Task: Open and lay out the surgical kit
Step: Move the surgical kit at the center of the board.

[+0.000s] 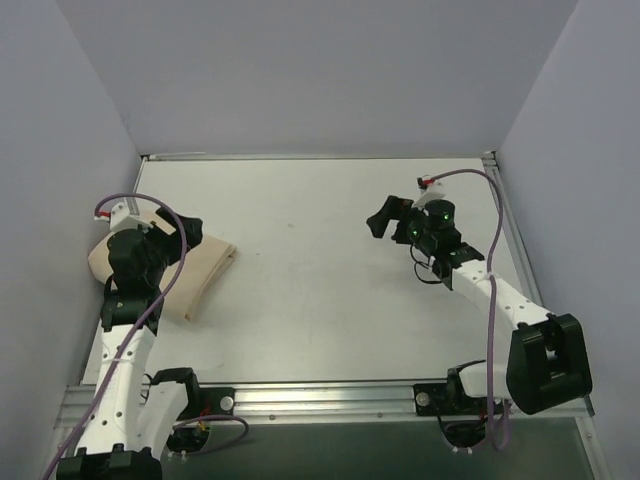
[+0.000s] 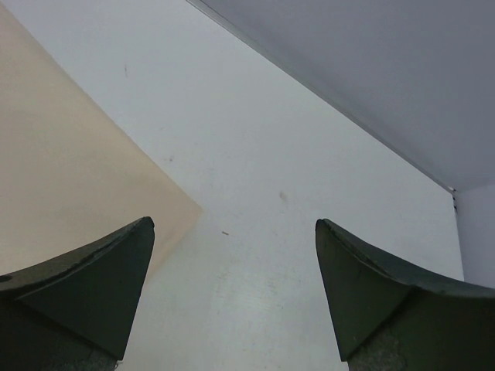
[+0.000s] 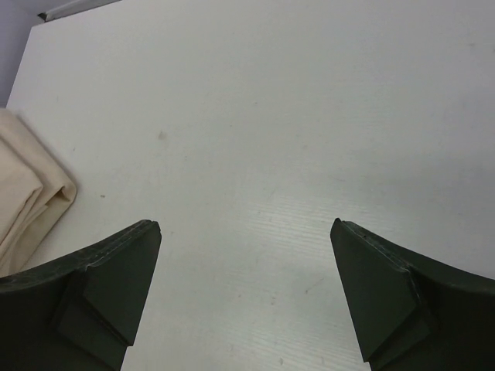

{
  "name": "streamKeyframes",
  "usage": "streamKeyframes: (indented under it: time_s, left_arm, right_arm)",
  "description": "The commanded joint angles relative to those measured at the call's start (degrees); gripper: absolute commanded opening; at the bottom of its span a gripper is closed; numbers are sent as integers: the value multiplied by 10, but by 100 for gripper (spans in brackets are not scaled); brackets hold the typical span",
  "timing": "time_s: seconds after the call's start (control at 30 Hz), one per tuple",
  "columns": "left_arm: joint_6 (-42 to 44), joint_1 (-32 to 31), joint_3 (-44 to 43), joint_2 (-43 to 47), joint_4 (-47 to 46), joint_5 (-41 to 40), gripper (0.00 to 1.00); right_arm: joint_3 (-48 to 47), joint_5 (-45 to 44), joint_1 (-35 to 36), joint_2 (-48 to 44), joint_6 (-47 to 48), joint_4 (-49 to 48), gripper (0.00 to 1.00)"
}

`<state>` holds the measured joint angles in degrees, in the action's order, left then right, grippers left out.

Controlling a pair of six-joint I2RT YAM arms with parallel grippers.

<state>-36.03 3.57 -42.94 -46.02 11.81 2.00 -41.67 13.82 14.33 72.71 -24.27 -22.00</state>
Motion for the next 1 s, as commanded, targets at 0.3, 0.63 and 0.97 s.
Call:
streamKeyframes:
  time_s: [0.3,0.63,0.97]
  left_arm:
    - [19,7,-105,-27,178,18,99]
    - [22,7,-173,-4,280,-82,93]
    - [62,7,-190,8,307,-97,92]
  right_arm:
    - [-169,-100,220,147,-97,6,98]
    - [-323,-85,368,378,-237,-93,93]
    - [-428,-72,438,512,-271,-170,98]
